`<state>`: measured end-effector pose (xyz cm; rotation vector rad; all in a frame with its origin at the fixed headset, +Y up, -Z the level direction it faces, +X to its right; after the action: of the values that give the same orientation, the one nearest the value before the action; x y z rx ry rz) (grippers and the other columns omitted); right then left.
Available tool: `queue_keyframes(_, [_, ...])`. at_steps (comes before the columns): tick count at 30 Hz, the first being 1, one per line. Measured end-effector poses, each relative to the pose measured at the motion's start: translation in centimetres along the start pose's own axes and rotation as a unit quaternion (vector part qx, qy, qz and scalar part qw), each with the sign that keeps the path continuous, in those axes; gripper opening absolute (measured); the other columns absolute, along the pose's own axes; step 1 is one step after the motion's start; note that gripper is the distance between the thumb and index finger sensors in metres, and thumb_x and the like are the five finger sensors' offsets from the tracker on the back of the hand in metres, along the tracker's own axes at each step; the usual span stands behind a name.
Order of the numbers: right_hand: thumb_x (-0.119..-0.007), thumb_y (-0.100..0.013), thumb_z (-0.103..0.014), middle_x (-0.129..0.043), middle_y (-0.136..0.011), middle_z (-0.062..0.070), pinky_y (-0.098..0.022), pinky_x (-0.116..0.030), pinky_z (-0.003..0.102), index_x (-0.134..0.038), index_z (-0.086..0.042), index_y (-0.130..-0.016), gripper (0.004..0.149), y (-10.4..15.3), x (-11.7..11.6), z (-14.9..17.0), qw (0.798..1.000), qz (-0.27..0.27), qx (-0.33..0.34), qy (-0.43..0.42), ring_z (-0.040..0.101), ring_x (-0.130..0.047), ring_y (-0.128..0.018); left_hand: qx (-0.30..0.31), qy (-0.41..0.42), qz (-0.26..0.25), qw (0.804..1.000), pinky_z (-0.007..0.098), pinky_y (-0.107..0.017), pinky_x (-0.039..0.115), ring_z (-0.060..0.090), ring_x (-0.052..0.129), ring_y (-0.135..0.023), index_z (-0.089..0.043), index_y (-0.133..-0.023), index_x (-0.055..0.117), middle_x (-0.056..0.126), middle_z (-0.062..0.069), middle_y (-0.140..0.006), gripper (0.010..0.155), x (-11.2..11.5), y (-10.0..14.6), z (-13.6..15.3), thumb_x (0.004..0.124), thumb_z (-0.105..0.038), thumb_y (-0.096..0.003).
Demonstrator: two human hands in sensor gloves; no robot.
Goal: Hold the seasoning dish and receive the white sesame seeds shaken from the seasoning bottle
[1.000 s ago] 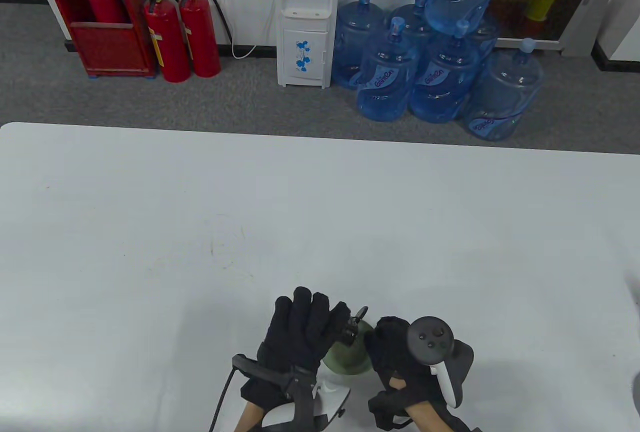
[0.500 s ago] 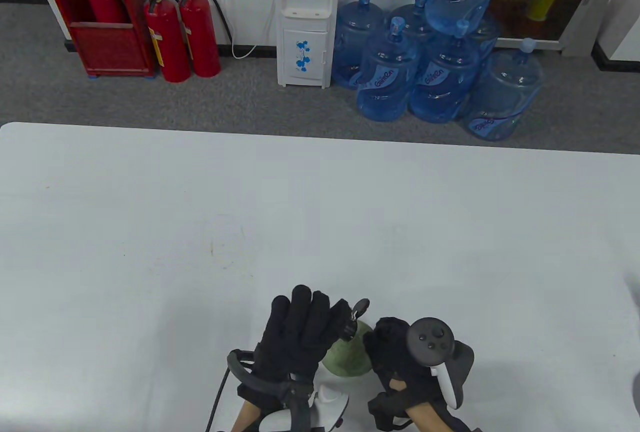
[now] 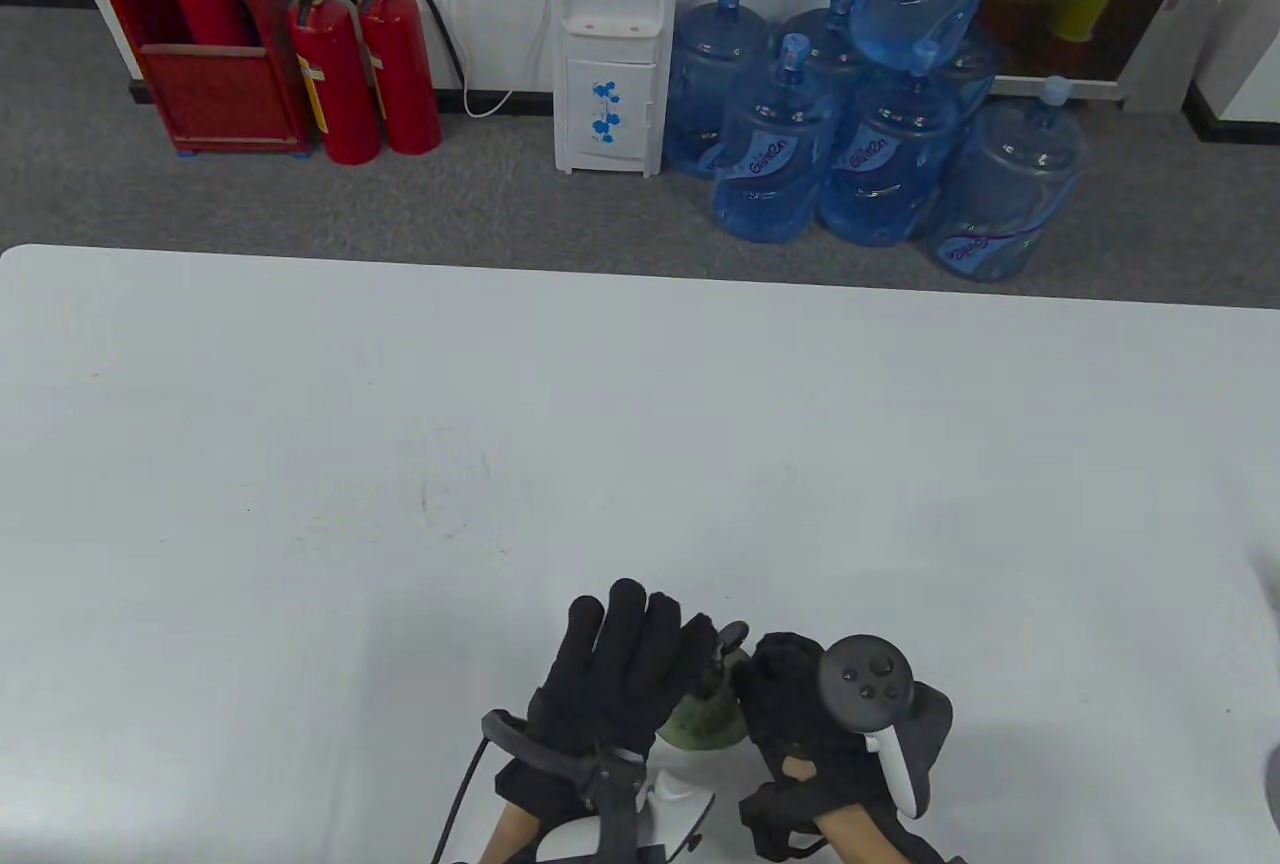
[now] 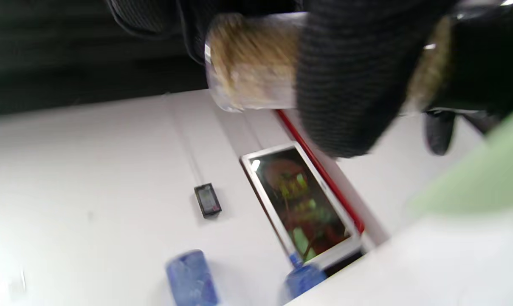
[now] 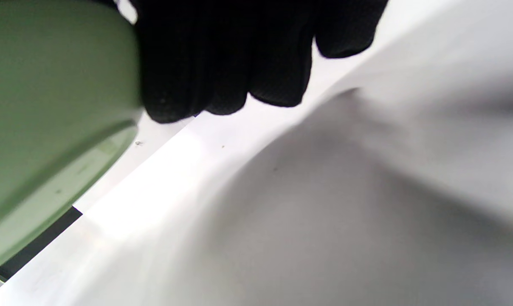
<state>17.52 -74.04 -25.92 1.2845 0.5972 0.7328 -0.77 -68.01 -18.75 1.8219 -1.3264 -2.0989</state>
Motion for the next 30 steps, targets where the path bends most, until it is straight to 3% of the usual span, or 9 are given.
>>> queue_keyframes(2, [-0.086, -0.042, -0.054, -0.081, -0.093, -0.006, -0.075, -0.059, 0.051, -0.093, -0.019, -0.062, 0.04, 0.1, 0.0, -0.1, 1.0, -0.003, 0.0, -0.008, 0.023, -0.082, -0.089, -0.075, 0.047, -0.052, 0.995, 0.052, -0.077, 0.063, 0.022, 0.072, -0.103, -0.058, -0.088, 0.072, 0.065, -0.016, -0.103, 0.064, -1.5, -0.3, 2.3, 0.105, -0.043, -0.0356])
queue_keyframes(5, [-0.086, -0.042, -0.054, -0.081, -0.093, -0.007, -0.075, -0.059, 0.05, -0.093, -0.02, -0.062, 0.04, 0.0, 0.0, -0.2, 1.0, 0.006, 0.003, 0.002, 0.023, -0.082, -0.089, -0.035, 0.067, 0.028, 0.997, 0.055, -0.079, 0.057, 0.025, 0.068, -0.105, -0.056, -0.088, 0.074, 0.064, -0.015, -0.104, 0.065, 0.6, 0.1, 0.7, 0.107, -0.036, -0.0365])
queue_keyframes(7, [-0.086, -0.042, -0.054, -0.081, -0.093, -0.006, -0.075, -0.059, 0.05, -0.093, -0.019, -0.062, 0.04, 0.1, -0.1, -0.1, 1.0, -0.002, 0.002, 0.001, 0.023, -0.082, -0.089, -0.021, -0.006, -0.033, 0.999, 0.052, -0.077, 0.063, 0.021, 0.073, -0.103, -0.059, -0.088, 0.072, 0.066, -0.017, -0.103, 0.064, -0.7, 0.0, 1.3, 0.106, -0.043, -0.0352])
queue_keyframes(9, [-0.086, -0.042, -0.054, -0.081, -0.093, -0.006, -0.075, -0.059, 0.05, -0.092, -0.019, -0.062, 0.04, 0.2, 0.0, -0.3, 1.0, -0.002, 0.003, -0.004, 0.023, -0.082, -0.089, -0.105, 0.105, -0.054, 0.987, 0.053, -0.078, 0.059, 0.025, 0.068, -0.103, -0.056, -0.089, 0.072, 0.062, -0.014, -0.103, 0.064, -1.5, 0.0, 3.3, 0.106, -0.039, -0.0371])
queue_keyframes(12, [-0.085, -0.042, -0.054, -0.081, -0.093, -0.007, -0.075, -0.059, 0.05, -0.092, -0.02, -0.062, 0.04, 0.0, -0.2, -0.1, 1.0, 0.001, 0.002, 0.007, 0.023, -0.082, -0.089, -0.01, 0.022, 0.01, 1.0, 0.054, -0.079, 0.059, 0.022, 0.07, -0.105, -0.058, -0.087, 0.074, 0.065, -0.016, -0.104, 0.064, 0.2, 0.5, 0.4, 0.107, -0.039, -0.0354])
queue_keyframes(15, [-0.086, -0.042, -0.054, -0.081, -0.093, -0.006, -0.075, -0.059, 0.05, -0.092, -0.019, -0.062, 0.041, 0.2, 0.0, -0.2, 1.0, -0.003, 0.002, -0.005, 0.023, -0.082, -0.089, -0.098, 0.097, -0.057, 0.989, 0.053, -0.078, 0.059, 0.024, 0.068, -0.103, -0.057, -0.089, 0.072, 0.062, -0.015, -0.103, 0.064, -1.7, -0.1, 3.1, 0.106, -0.04, -0.0369])
queue_keyframes(24, [-0.085, -0.043, -0.054, -0.081, -0.093, -0.007, -0.075, -0.059, 0.05, -0.092, -0.02, -0.062, 0.04, 0.0, 0.0, -0.2, 1.0, 0.002, 0.004, 0.006, 0.022, -0.082, -0.089, -0.021, 0.022, 0.017, 0.999, 0.054, -0.079, 0.058, 0.023, 0.07, -0.105, -0.057, -0.088, 0.074, 0.065, -0.017, -0.104, 0.064, 0.3, 0.2, 0.5, 0.107, -0.038, -0.0357])
queue_keyframes(27, [-0.085, -0.043, -0.054, -0.081, -0.093, -0.007, -0.075, -0.059, 0.05, -0.092, -0.02, -0.063, 0.041, 0.1, 0.0, -0.2, 1.0, -0.006, 0.003, -0.007, 0.023, -0.082, -0.089, -0.102, 0.093, -0.059, 0.989, 0.053, -0.078, 0.06, 0.024, 0.069, -0.103, -0.057, -0.088, 0.072, 0.063, -0.016, -0.103, 0.064, -1.9, -0.2, 3.0, 0.106, -0.041, -0.0365])
queue_keyframes(30, [-0.085, -0.043, -0.054, -0.081, -0.093, -0.007, -0.075, -0.059, 0.05, -0.093, -0.02, -0.063, 0.04, 0.0, -0.1, -0.1, 1.0, 0.001, 0.003, 0.005, 0.022, -0.082, -0.089, -0.023, 0.041, 0.021, 0.999, 0.054, -0.079, 0.058, 0.023, 0.069, -0.105, -0.057, -0.088, 0.074, 0.064, -0.016, -0.104, 0.065, 0.2, 0.0, 0.4, 0.107, -0.038, -0.0362])
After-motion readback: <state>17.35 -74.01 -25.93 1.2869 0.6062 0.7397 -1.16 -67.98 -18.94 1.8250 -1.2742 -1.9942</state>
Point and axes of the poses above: the tracker on the back of each hand, its own z axis roughly to the little-finger side, its own y axis roughly from the fingertips to the wrist, x = y × z, the point moved 3 cm from there along -y, roughly from the wrist to the fingertips
